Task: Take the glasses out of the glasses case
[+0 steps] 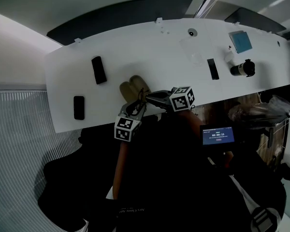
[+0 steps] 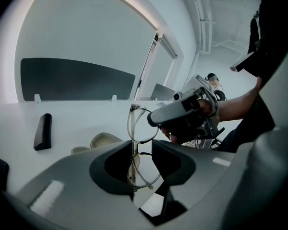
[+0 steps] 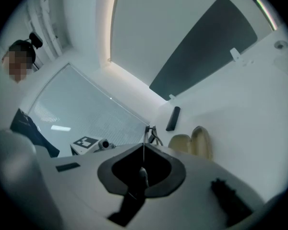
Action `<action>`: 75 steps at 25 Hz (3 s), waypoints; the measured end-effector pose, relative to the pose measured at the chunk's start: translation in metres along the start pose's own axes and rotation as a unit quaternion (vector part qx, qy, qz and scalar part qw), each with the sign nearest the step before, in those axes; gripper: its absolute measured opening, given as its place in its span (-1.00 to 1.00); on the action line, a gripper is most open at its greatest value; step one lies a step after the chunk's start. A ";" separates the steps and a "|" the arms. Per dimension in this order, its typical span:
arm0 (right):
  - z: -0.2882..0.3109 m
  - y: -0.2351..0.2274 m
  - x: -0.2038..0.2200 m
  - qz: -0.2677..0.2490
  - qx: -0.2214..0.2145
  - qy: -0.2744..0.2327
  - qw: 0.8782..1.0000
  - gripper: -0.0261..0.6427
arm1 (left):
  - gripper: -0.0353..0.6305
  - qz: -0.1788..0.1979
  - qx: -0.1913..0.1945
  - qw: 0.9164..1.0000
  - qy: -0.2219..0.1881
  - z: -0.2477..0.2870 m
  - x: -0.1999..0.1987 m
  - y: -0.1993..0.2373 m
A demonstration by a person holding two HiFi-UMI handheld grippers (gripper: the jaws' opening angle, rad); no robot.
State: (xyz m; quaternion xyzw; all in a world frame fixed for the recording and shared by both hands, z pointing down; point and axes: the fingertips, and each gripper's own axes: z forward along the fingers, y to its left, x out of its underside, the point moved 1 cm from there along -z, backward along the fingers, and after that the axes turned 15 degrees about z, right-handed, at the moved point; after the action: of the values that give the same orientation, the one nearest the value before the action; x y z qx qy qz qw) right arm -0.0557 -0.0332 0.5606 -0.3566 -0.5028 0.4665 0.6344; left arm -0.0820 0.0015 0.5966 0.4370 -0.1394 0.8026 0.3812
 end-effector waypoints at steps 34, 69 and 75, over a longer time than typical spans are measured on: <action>-0.136 -0.217 -0.036 0.307 0.022 -0.450 0.838 -0.88 | -0.71 -0.406 -0.098 0.886 -0.203 -0.077 0.073 0.060; -0.096 -0.193 0.043 0.040 0.299 0.053 0.952 -0.37 | -0.62 -0.425 -0.071 0.889 -0.155 -0.029 0.089 0.068; -0.093 -0.188 0.047 0.022 0.302 0.085 0.949 -0.37 | -0.61 -0.426 -0.069 0.889 -0.151 -0.026 0.091 0.070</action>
State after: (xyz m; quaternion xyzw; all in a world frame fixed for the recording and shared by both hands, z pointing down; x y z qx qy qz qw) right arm 0.0815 -0.0456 0.7260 -0.1973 -0.2746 0.5787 0.7422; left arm -0.1789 0.0132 0.6625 0.5429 -0.0503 0.4759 0.6901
